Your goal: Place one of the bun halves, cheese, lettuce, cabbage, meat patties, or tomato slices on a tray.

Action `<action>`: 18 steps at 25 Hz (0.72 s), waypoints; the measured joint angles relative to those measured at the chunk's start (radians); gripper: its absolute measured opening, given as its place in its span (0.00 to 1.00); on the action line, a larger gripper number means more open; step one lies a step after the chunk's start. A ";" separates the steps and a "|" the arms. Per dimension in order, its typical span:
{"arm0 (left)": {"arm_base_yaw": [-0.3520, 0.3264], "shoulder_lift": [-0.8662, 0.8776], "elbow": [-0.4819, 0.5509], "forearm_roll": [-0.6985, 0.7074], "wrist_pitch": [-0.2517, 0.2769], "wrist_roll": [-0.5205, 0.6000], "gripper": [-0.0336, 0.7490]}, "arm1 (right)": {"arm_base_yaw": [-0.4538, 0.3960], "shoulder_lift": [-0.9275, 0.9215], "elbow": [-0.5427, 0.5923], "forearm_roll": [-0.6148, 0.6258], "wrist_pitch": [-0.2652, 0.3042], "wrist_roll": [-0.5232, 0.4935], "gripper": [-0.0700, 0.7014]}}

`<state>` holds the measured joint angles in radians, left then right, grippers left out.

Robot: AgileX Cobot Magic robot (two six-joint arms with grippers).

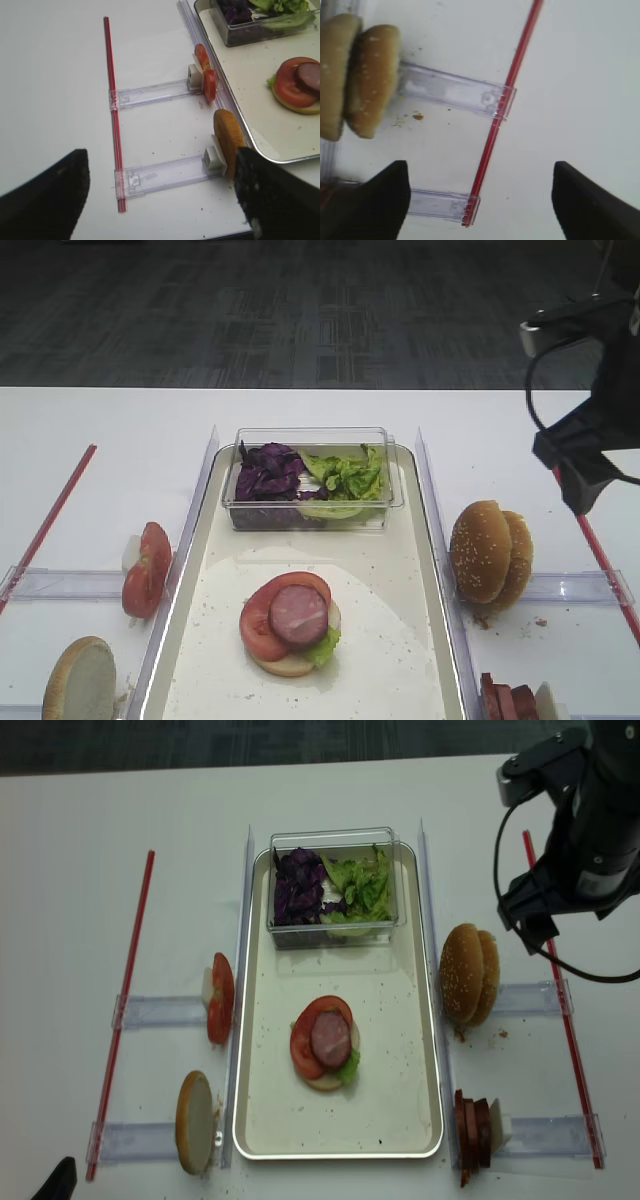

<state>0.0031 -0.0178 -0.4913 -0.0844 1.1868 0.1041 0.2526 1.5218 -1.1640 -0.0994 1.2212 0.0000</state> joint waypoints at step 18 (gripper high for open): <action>0.000 0.000 0.000 0.000 0.000 0.000 0.74 | -0.313 0.000 0.000 0.015 0.000 -0.017 0.80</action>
<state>0.0031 -0.0178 -0.4913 -0.0844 1.1868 0.1041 -0.0608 1.5218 -1.1640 -0.0848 1.2212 -0.0173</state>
